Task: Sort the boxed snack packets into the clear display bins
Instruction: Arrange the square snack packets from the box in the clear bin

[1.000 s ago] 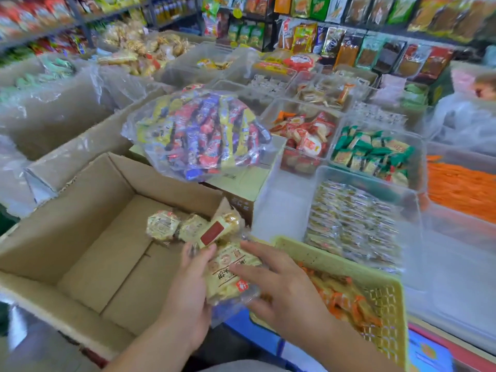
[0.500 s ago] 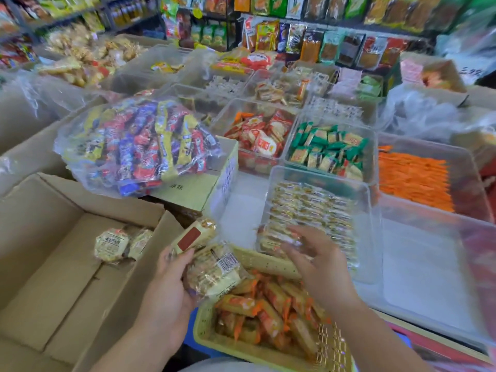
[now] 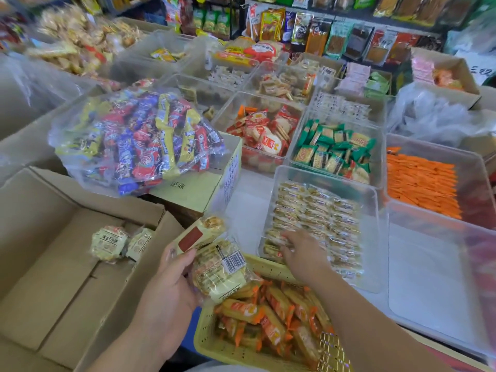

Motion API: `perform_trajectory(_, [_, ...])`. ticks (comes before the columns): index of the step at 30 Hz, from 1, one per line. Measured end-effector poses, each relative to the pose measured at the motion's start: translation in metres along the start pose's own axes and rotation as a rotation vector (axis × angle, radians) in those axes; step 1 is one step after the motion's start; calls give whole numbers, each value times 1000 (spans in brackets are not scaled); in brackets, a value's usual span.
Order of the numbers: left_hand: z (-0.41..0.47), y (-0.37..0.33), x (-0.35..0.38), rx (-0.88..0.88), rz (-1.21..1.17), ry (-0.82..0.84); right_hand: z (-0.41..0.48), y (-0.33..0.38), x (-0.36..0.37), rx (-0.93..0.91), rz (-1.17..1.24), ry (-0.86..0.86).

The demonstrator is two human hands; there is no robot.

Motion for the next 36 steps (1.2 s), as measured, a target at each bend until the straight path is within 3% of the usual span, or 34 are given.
perform_trajectory(6, [-8,-9,5,34,-25,48,-5,8,-3,-23,-17,130])
perform_trajectory(9, [-15,-14,15,34,-3,88,-22,35,-30,-87,19,16])
perform_trajectory(12, [-18,-22,23,73,169,1,-57,77,-56,-170,431,-29])
perform_trajectory(15, [-22,-32,33,149,341,-61,-87,112,-51,-98,1006,152])
perform_trajectory(17, [-26,-36,46,244,518,-9,-97,122,-45,-70,1126,185])
perform_trajectory(22, [-32,-35,62,367,809,65,-101,113,-42,36,1205,60])
perform_trajectory(31, [-22,-18,56,239,668,98,-106,109,-48,-28,1233,27])
perform_trajectory(36, [-19,-22,52,273,668,54,-108,111,-59,-115,1096,-51])
Point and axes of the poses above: each hand's wrist, its own z-axis towards the middle knuckle, its own x-axis out of the palm, y = z × x, the point moved 8 cm from there along z, towards the middle knuckle, and after that the axes turned 5 degrees about -x, right-handed, at the moved point
